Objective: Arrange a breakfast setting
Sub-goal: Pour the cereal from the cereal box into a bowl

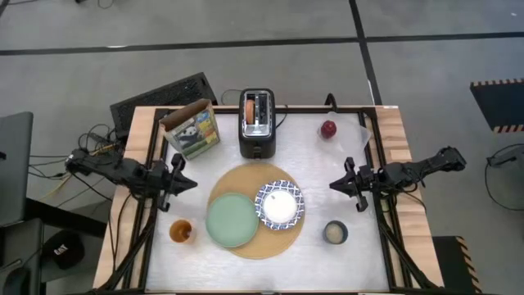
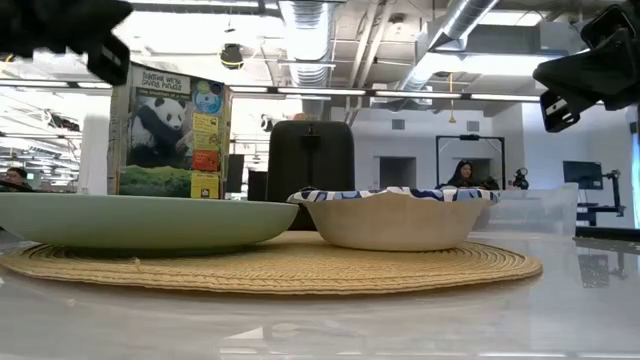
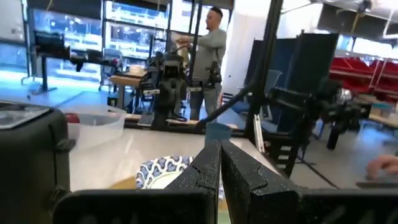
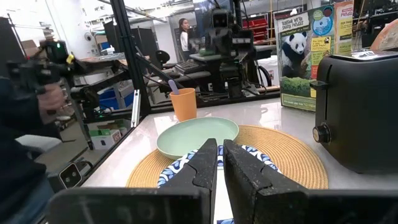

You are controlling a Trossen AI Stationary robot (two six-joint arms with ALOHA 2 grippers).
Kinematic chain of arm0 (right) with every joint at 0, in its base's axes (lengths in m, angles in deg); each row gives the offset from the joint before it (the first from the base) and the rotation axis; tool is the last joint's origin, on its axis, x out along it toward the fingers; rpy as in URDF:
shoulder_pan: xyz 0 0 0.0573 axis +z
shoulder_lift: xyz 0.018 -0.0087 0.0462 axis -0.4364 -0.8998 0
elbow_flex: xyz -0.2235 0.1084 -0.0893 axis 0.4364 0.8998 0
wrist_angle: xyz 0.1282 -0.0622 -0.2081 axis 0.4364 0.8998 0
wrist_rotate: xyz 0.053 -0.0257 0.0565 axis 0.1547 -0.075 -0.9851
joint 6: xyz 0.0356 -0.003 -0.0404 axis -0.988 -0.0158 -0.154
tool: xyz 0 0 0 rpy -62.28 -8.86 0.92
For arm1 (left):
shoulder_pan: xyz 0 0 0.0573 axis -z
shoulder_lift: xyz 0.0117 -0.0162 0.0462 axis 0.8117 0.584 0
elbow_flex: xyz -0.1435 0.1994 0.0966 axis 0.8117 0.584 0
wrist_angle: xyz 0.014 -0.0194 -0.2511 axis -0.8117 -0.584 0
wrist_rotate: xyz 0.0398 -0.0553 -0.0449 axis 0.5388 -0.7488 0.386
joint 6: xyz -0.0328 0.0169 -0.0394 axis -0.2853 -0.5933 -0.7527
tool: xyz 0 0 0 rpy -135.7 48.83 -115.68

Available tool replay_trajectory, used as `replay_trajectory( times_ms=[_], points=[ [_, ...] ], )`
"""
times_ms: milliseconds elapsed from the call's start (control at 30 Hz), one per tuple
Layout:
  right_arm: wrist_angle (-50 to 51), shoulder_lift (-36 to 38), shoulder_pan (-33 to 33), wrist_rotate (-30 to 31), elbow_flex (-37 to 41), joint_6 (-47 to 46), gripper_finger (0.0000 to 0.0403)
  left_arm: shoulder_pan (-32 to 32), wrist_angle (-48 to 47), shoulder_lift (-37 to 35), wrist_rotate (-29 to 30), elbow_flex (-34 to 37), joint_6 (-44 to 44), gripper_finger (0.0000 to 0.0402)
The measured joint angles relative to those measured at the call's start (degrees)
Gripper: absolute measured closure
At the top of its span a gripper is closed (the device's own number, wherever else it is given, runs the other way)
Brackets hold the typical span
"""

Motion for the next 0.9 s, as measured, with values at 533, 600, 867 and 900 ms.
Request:
replay_trajectory(
  times_ms=[533, 600, 867, 900],
  points=[
    [0.0, 0.0, 0.0, 0.0, 0.0, 0.0, 0.0347, 0.0, -24.5, 6.0, 43.5, -27.9, 13.3, 0.0346],
    [0.0, 0.0, 0.0, 0.0, 0.0, 0.0, 0.0347, 0.0, -26.5, 6.1, 46.4, -29.0, 12.3, 0.0310],
    [0.0, 0.0, 0.0, 0.0, 0.0, 0.0, 0.0347, 0.0, -39.8, 6.1, 51.6, -33.6, 1.2, 0.0147],
    [0.0, 0.0, 0.0, 0.0, 0.0, 0.0, 0.0347, 0.0, -42.2, 6.1, 51.5, -33.9, -1.4, 0.0131]
  ],
)
